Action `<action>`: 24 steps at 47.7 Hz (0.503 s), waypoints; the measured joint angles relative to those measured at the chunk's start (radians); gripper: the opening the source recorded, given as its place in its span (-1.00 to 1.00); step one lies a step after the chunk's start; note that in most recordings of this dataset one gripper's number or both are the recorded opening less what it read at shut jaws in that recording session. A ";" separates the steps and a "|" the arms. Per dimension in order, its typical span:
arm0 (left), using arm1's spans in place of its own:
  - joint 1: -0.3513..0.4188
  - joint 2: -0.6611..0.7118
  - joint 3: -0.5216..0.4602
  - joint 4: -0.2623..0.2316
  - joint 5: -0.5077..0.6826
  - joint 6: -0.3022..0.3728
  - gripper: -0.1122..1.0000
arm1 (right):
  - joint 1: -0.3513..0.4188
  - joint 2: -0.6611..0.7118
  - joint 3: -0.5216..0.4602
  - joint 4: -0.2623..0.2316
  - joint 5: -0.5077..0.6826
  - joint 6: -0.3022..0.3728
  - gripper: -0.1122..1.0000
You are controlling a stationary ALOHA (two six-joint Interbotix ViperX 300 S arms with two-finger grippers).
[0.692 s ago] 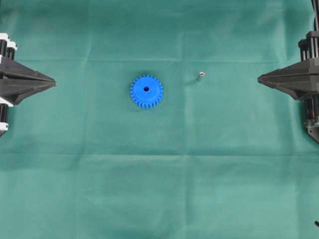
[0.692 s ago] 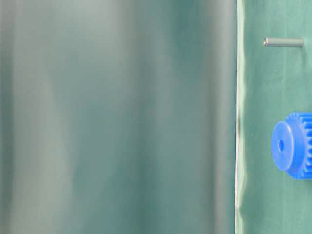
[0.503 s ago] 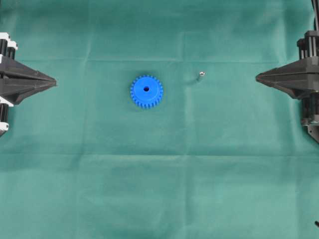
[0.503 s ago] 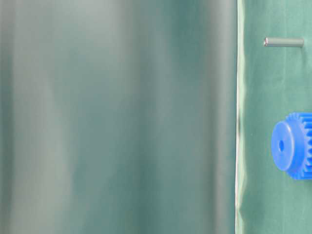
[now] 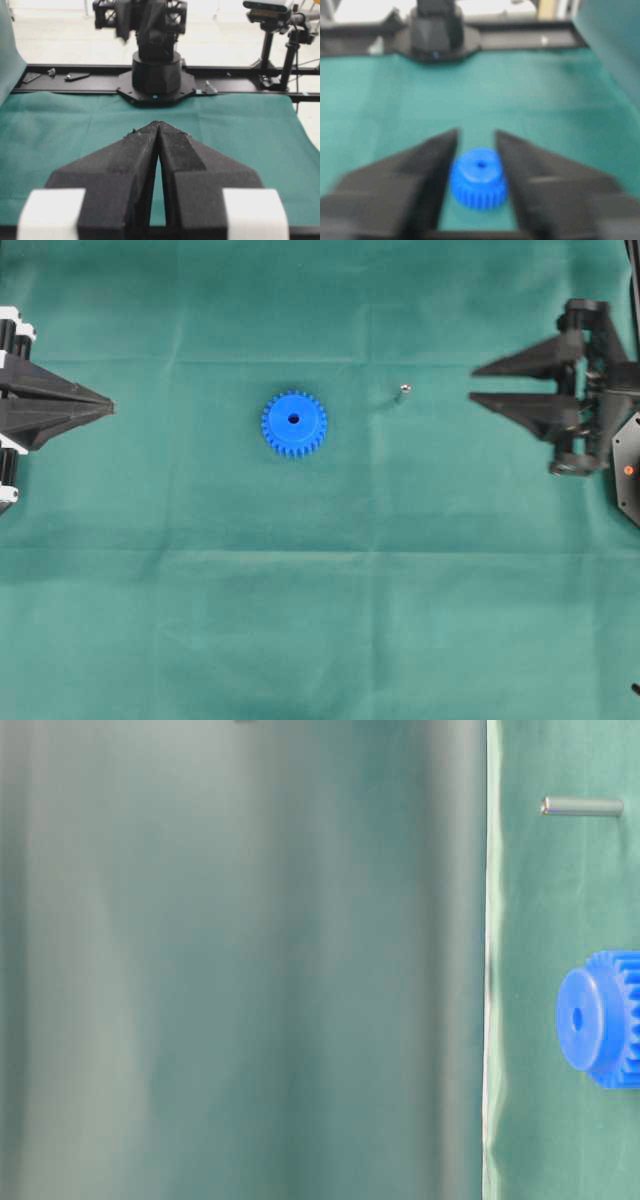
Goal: Insert the shaft placed at a random location into the center hole of the medium gear at another random location.
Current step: 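Move the right gripper left toward the silver shaft, fingers open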
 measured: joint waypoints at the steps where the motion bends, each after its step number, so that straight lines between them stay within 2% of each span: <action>1: 0.000 0.000 0.000 0.002 -0.002 0.000 -0.80 | -0.006 0.021 0.002 0.000 -0.012 0.000 0.47; 3: 0.000 0.000 0.000 0.000 0.000 0.000 -0.80 | -0.020 0.077 0.000 -0.002 -0.044 0.000 0.70; 5: 0.000 0.000 0.002 0.002 0.000 0.000 -0.80 | -0.031 0.123 0.002 -0.002 -0.067 0.000 0.82; 10: 0.000 0.000 0.002 0.002 0.000 0.002 -0.80 | -0.054 0.235 0.002 -0.002 -0.123 -0.002 0.72; 24: 0.000 0.000 0.002 0.002 0.011 0.000 -0.80 | -0.097 0.499 -0.005 0.003 -0.273 -0.002 0.77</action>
